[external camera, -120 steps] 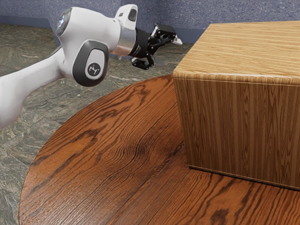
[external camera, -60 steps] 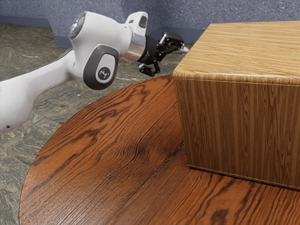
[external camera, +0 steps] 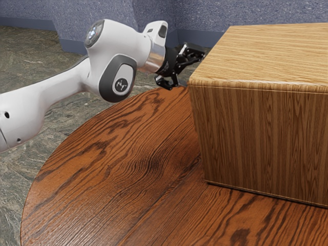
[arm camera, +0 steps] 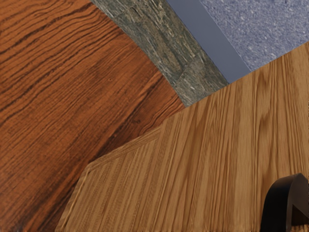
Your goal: Pull the drawer handle with one arm to open the drawer
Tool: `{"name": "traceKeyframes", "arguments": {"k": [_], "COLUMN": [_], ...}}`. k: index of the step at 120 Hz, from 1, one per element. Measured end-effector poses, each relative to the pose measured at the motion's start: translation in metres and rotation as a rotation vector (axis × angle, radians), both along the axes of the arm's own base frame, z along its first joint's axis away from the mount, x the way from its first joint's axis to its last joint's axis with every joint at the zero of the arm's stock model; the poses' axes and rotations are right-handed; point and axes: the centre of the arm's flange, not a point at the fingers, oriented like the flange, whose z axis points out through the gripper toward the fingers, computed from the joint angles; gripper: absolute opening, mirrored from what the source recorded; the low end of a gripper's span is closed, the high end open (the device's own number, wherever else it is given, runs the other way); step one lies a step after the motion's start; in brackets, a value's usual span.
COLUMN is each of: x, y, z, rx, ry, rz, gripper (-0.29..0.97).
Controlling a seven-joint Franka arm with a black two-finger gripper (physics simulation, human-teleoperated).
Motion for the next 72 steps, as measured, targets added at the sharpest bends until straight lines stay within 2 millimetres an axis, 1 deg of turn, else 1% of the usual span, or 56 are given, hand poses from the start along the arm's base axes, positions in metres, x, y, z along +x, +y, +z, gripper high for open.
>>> {"name": "traceKeyframes", "arguments": {"k": [18, 24, 30, 34, 39, 44, 48, 52, 55, 56, 60, 64, 67, 69, 72], "x": [-0.002, -0.006, -0.017, -0.029, -0.049, -0.081, -0.106, -0.132, -0.154, -0.162, -0.197, -0.23, -0.253, -0.266, -0.281], "y": [0.0, 0.008, 0.022, 0.035, 0.059, 0.091, 0.113, 0.134, 0.147, 0.15, 0.157, 0.15, 0.139, 0.131, 0.118], "z": [-0.003, -0.008, -0.007, -0.006, -0.011, -0.009, -0.001, 0.015, 0.032, 0.039, 0.081, 0.125, 0.161, 0.181, 0.204], "rx": [0.005, 0.016, 0.025, 0.018, -0.011, -0.029, -0.018, -0.007, 0.002, 0.005, 0.023, 0.047, 0.064, 0.073, 0.085], "ry": [0.027, 0.064, 0.114, 0.157, 0.222, 0.282, 0.323, 0.36, 0.379, 0.383, 0.369, 0.342, 0.306, 0.287, 0.266], "rz": [0.008, 0.022, 0.048, 0.068, 0.097, 0.133, 0.167, 0.205, 0.237, 0.247, 0.284, 0.311, 0.32, 0.324, 0.325], "gripper": [0.68, 0.68, 0.67, 0.67, 0.67, 0.67, 0.67, 0.67, 0.67, 0.67, 0.67, 0.67, 0.68, 0.68, 0.68]}}
